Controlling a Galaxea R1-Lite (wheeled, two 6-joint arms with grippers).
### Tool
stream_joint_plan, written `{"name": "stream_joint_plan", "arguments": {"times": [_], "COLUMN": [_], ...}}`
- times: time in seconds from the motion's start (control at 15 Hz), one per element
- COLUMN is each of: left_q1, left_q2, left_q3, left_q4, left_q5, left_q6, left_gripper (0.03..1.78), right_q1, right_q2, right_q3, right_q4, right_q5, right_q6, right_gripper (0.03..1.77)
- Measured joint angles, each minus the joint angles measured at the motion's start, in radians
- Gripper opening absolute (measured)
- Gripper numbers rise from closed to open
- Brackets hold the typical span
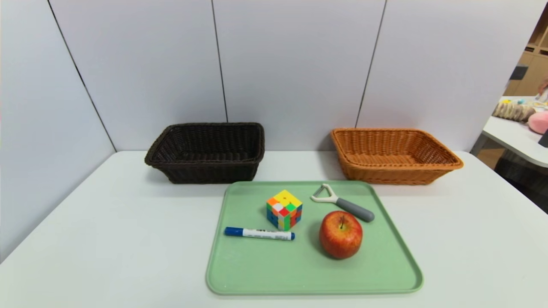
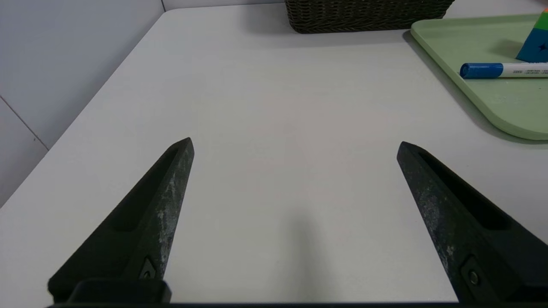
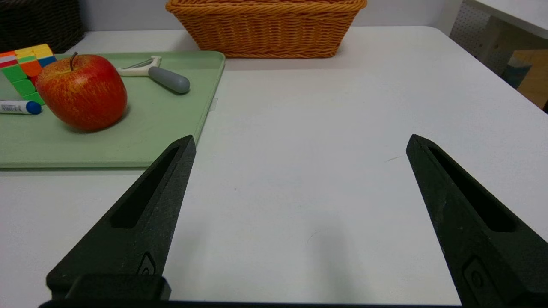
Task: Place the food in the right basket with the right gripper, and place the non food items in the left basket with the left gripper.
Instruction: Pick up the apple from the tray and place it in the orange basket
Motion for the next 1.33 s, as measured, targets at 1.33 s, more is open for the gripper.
{"name": "stream_joint_plan", "arguments": {"times": [1.33], "left_q1": [0.0], "left_q2": [0.304], "left_q3": [-0.448], "left_q4": [0.141], "left_q5": [-0.103], "left_q6": [0.051], "left_gripper": [1.69], "right_q1": [0.003], "right_q2": [0.403], "right_q3": [-0.496], "right_q4": [0.076], "right_q5": [0.237], "right_q6": [-0.126], "right_gripper": [1.7]}}
